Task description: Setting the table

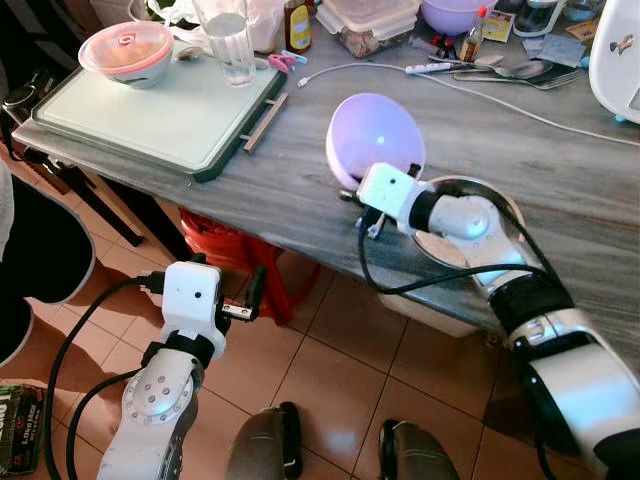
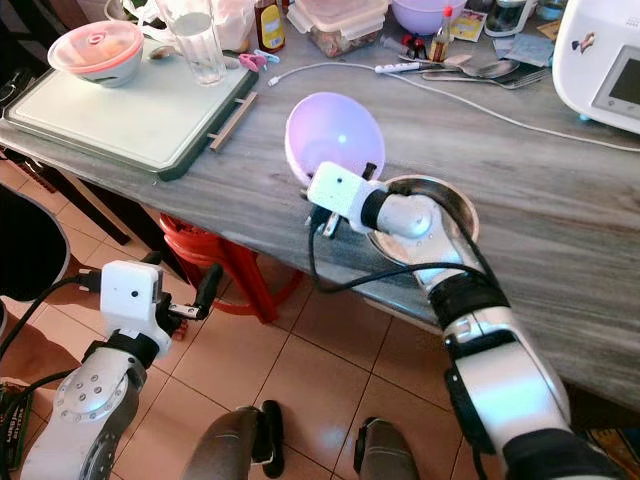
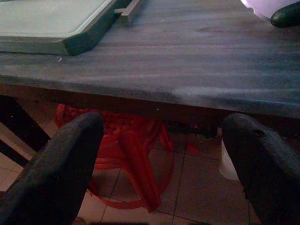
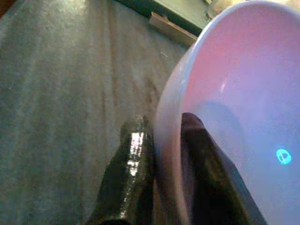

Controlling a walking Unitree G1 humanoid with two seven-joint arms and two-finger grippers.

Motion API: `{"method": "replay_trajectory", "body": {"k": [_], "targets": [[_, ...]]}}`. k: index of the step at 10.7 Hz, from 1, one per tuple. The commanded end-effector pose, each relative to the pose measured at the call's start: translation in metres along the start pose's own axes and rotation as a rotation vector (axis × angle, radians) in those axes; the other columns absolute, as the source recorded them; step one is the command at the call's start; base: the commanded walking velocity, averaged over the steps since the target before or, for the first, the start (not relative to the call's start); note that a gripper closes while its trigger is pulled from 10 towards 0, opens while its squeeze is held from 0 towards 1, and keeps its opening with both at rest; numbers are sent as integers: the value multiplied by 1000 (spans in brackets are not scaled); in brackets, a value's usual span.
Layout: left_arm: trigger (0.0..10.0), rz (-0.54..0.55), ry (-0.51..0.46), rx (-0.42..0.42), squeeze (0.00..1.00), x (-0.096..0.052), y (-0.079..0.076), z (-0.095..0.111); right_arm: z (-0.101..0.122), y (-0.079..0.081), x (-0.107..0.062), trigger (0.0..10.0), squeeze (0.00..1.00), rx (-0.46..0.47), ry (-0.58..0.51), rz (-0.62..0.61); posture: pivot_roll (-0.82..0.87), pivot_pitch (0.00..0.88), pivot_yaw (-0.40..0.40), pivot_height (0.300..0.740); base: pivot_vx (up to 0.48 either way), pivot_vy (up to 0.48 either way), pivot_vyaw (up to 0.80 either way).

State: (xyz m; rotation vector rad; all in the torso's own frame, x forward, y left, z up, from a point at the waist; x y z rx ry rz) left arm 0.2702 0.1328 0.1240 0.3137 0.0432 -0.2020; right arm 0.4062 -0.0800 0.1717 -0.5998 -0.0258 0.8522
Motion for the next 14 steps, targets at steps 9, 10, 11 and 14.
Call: {"method": "replay_trajectory", "body": {"k": [9,10,11,14], "targets": [[10000,23,13,-12,0,11,0,-5,4,-12,-12,10000,1000,-66,133,120,64,177,81,740,0,0,0],[10000,23,8,-12,0,13,0,-4,9,-15,-14,10000,1000,-44,108,109,56,170,79,740,0,0,0],[10000,22,6,-13,0,15,-1,-5,14,-19,-20,10000,1000,-35,92,98,48,165,79,740,0,0,0],[10000,19,-7,-17,0,21,-2,-4,24,-32,-27,10000,1000,-40,74,33,32,149,81,740,0,0,0]]}}
Point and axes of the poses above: a point about 5 cm out from each wrist's last joint towards the gripper, its own x axis pointing out of the wrist towards the gripper, its own z axis along the axis of the wrist's last joint, y = z × x, the point moved 5 cm from there along x, pointing out of the wrist towards the gripper, and after that the axes turned 14 degrees about x, right-handed, at the moved point
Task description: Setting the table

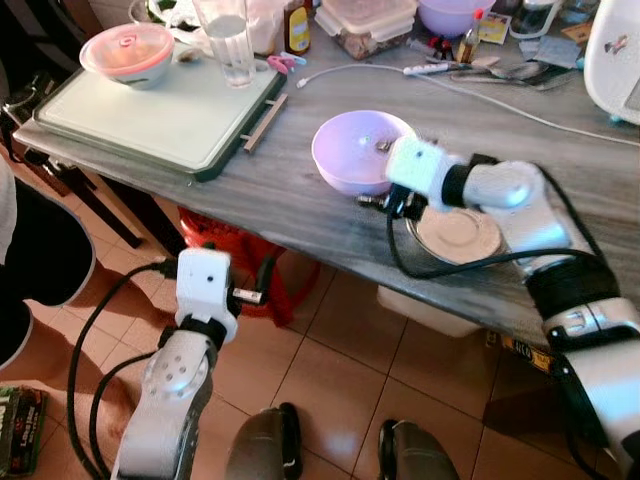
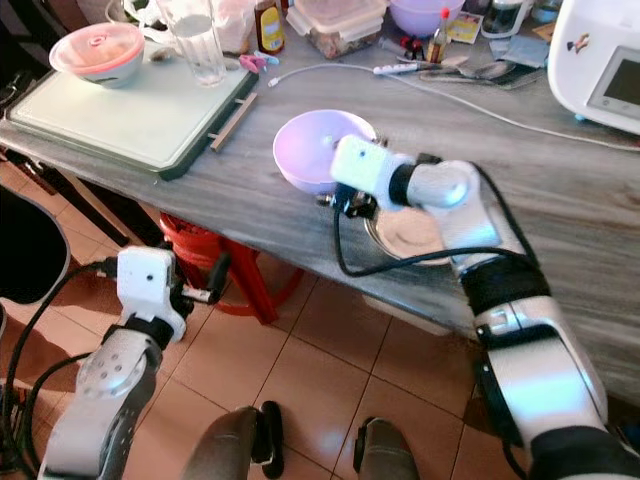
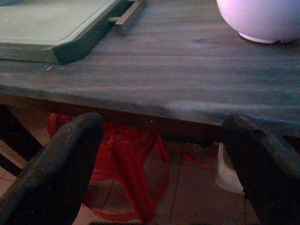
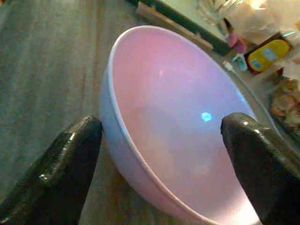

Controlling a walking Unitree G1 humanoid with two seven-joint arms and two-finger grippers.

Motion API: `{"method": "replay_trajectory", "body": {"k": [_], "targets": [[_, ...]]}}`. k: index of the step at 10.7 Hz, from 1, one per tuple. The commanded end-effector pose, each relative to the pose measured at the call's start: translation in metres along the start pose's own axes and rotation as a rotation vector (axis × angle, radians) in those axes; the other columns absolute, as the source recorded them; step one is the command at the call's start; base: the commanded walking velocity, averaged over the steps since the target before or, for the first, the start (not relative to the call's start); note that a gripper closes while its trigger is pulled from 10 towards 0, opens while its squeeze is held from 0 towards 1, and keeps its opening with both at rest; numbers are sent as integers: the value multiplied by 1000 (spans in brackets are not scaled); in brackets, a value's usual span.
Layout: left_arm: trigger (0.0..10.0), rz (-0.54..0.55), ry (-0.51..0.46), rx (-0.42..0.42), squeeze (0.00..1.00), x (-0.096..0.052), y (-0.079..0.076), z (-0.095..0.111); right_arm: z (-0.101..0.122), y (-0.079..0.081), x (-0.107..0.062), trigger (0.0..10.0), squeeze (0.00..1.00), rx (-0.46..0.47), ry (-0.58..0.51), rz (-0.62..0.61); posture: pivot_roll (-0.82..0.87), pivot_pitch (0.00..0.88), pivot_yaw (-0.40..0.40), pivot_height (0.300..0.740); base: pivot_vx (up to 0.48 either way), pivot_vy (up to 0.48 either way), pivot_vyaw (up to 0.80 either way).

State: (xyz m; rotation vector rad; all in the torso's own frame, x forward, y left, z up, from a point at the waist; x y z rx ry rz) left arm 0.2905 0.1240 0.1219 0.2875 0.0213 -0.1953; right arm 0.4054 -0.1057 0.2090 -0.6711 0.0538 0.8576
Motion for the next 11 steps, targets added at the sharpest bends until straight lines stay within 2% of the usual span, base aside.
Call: {"method": "replay_trajectory", "body": {"k": [1,2,5,7,8,9,11], "targets": [[10000,9,12,6,0,0,2,-5,9,-2,-3,10000,1000,-7,-32,-17,29,145,80,740,0,0,0],[10000,10,9,6,0,0,2,-5,12,-1,-4,10000,1000,8,-48,-28,27,143,78,740,0,0,0],[10000,11,7,3,0,1,2,-5,12,22,-8,10000,1000,89,-80,-22,21,149,81,740,0,0,0],[10000,9,7,5,0,1,3,-6,9,27,-12,10000,1000,115,-80,-43,15,153,83,740,0,0,0],[10000,7,7,6,0,1,3,-6,15,17,-19,10000,1000,140,-142,-162,9,156,85,740,0,0,0],[10000,6,7,6,0,1,2,-6,17,13,-21,10000,1000,136,-162,-204,7,157,85,740,0,0,0],[10000,2,9,5,0,0,1,-6,29,-8,-40,10000,1000,169,-260,-438,2,166,88,740,0,0,0]]}}
Point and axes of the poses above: a point about 5 cm out from each wrist's last joint towards the gripper, its own x axis pointing out of the wrist towards the gripper, its own z axis along the axis of the wrist's last joint, y = z × x, the point moved 5 cm from there along x, pointing out of the wrist towards the gripper, and after that the axes turned 14 degrees about x, right-handed, at the moved point
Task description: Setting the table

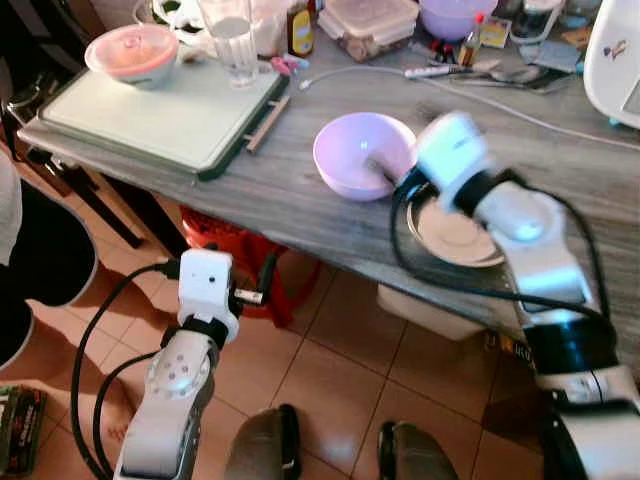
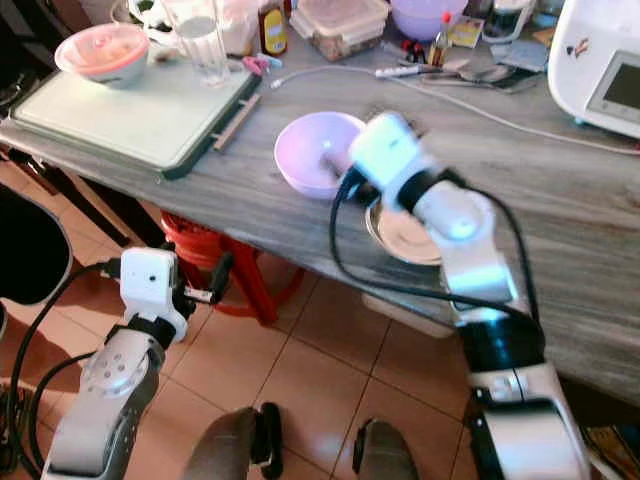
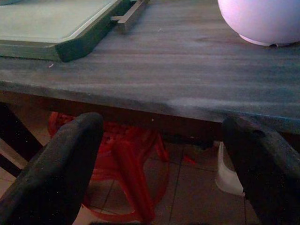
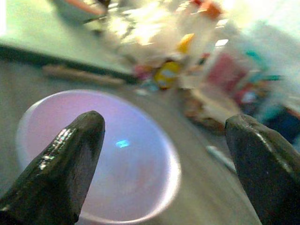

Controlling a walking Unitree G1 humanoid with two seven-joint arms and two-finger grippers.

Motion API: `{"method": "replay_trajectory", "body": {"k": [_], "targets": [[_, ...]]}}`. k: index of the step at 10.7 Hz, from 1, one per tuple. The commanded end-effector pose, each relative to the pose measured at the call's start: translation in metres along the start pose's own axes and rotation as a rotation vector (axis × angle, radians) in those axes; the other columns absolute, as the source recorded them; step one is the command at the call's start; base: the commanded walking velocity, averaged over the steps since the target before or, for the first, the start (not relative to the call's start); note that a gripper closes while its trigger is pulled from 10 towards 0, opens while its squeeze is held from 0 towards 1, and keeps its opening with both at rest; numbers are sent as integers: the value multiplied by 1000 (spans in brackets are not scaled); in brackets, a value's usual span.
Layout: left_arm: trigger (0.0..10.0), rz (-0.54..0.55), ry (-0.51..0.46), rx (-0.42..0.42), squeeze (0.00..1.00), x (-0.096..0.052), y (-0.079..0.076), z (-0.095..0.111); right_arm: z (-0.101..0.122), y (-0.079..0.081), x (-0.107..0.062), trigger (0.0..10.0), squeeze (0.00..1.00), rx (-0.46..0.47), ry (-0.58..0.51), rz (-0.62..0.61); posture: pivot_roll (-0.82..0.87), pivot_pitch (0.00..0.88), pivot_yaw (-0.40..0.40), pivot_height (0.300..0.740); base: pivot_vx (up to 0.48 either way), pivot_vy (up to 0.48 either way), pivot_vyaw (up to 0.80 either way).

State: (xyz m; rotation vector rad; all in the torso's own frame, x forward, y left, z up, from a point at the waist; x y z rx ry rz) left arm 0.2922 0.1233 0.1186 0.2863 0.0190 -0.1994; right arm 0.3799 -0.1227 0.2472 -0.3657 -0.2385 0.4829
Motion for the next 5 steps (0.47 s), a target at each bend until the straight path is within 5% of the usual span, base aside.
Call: {"method": "replay_trajectory", "body": {"k": [1,5], "targets": [[10000,4,14,6,0,-3,3,-4,-1,-12,-7,10000,1000,91,-4,-155,-2,172,88,740,0,0,0],[10000,-2,19,3,0,-4,2,-5,-47,-16,-30,10000,1000,328,165,-406,-3,184,90,740,0,0,0]]}}
Point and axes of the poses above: a point about 5 cm out from each wrist's last joint towards the gripper, its own x axis pointing out of the wrist towards the gripper, its own z axis along the axis of the wrist's last joint, y = z × x, the point moved 5 cm from there along x, pointing out of the wrist towards the gripper, and after that the axes turned 14 degrees about x, right-handed, at the moved point
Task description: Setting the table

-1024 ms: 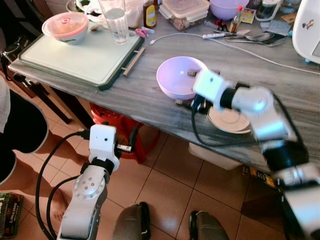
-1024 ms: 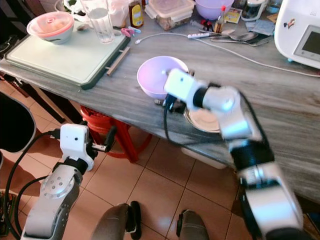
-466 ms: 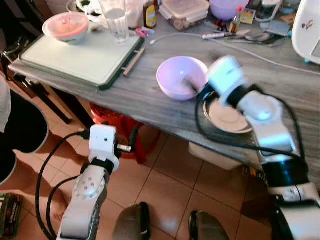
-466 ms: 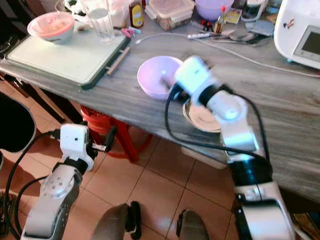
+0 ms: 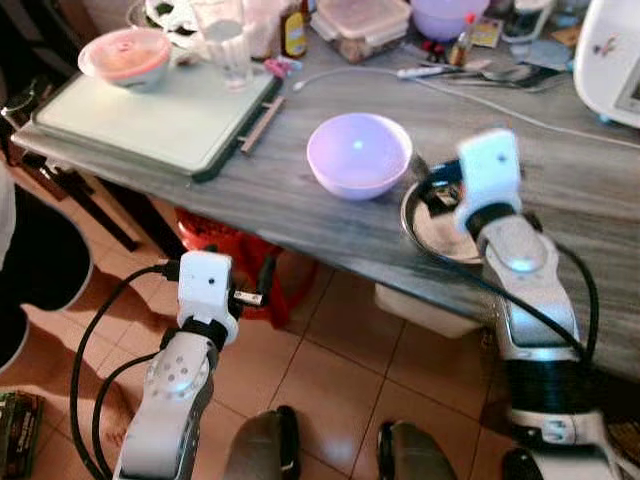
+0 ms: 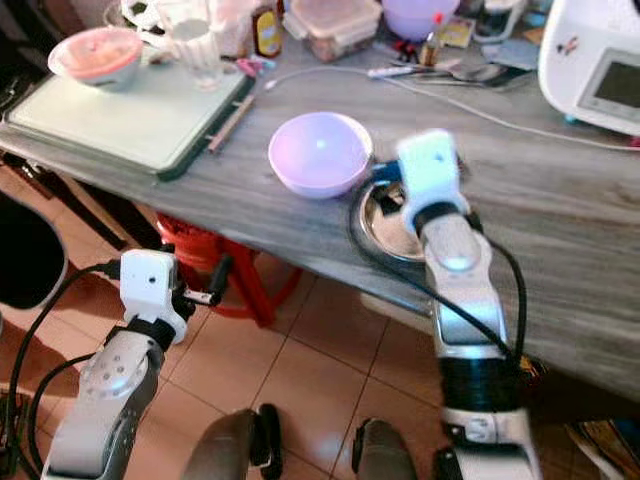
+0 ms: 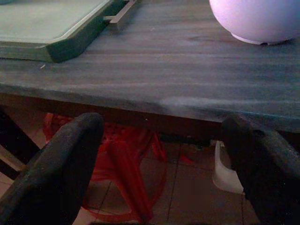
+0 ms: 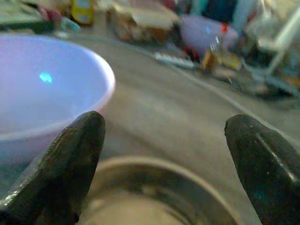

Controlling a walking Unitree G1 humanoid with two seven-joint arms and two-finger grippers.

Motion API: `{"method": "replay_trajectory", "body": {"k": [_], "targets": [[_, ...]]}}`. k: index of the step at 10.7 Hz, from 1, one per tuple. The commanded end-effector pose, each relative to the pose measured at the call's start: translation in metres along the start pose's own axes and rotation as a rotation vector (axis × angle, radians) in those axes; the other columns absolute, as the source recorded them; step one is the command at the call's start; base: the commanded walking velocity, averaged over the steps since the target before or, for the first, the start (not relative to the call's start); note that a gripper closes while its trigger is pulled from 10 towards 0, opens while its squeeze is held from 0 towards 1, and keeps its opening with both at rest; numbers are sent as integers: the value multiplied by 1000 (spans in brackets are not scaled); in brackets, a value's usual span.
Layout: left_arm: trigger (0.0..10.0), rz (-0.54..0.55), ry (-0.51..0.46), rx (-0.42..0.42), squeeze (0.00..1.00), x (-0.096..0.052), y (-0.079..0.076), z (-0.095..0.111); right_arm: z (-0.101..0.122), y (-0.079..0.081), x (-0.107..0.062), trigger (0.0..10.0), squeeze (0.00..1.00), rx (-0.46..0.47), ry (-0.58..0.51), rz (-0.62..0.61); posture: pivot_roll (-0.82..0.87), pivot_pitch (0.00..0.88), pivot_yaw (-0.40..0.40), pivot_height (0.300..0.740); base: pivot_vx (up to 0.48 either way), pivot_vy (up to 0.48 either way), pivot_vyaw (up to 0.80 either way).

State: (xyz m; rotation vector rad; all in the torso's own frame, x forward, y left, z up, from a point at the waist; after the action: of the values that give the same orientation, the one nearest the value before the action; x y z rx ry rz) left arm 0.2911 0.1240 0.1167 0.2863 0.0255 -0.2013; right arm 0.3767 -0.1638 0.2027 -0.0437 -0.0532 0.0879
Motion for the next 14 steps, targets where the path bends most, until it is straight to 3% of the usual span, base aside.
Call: {"method": "replay_trajectory", "body": {"k": [1,4,7,14], "targets": [[10000,1,13,4,0,-3,2,-3,-4,-4,-3,10000,1000,25,27,-35,-2,185,89,740,0,0,0],[10000,4,15,5,0,-4,3,-3,-30,-10,-8,10000,1000,74,164,-104,5,189,89,740,0,0,0],[10000,3,16,5,0,-4,2,-3,-42,-6,-13,10000,1000,109,231,-107,6,191,86,740,0,0,0],[10000,2,13,-2,0,-2,-2,-3,-46,27,-11,10000,1000,200,297,34,0,185,73,740,0,0,0]]}}
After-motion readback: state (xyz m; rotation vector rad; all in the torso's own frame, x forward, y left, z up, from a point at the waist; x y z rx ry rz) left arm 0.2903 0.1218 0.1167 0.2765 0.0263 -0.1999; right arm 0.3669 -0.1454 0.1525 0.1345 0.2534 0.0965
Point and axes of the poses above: a point about 5 cm out from each wrist's last joint towards the gripper, its own x axis pointing out of the wrist towards the gripper, its own z axis along the axis of the wrist's last joint, y = z × x, the point moved 5 cm from there along x, pointing out of the wrist towards the gripper, and after that the axes turned 14 degrees about x, right-handed, at the moved point
